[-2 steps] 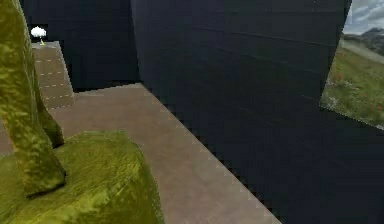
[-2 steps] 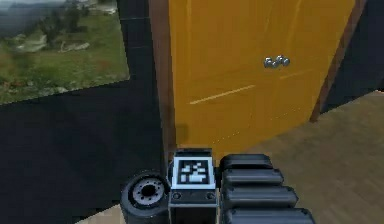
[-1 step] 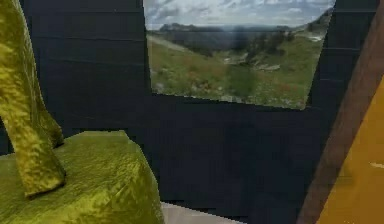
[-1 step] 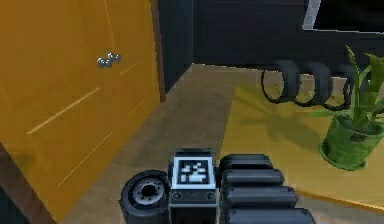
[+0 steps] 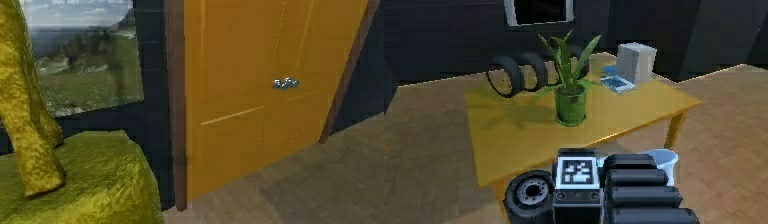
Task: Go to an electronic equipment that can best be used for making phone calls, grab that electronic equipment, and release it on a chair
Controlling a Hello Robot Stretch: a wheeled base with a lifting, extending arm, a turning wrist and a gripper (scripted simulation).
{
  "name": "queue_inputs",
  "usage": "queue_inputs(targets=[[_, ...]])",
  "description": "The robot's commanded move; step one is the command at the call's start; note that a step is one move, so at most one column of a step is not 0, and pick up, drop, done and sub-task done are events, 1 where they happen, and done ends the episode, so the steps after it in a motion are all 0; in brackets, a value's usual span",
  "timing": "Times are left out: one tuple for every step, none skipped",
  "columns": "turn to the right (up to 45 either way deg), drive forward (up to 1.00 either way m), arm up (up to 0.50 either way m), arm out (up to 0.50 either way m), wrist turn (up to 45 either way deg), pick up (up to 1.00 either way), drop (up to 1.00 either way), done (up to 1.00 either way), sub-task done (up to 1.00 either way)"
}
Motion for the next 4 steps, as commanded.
queue_inputs(targets=[[33.0,0.0,0.0,0.0,0.0,0.0,0.0,0.0,0.0],[0.0,0.0,0.0,0.48,0.0,0.0,0.0,0.0,0.0],[0.0,0.0,0.0,0.0,45.0,0.0,0.0,0.0,0.0],[0.0,0.0,0.0,0.0,12.0,0.0,0.0,0.0,0.0]])
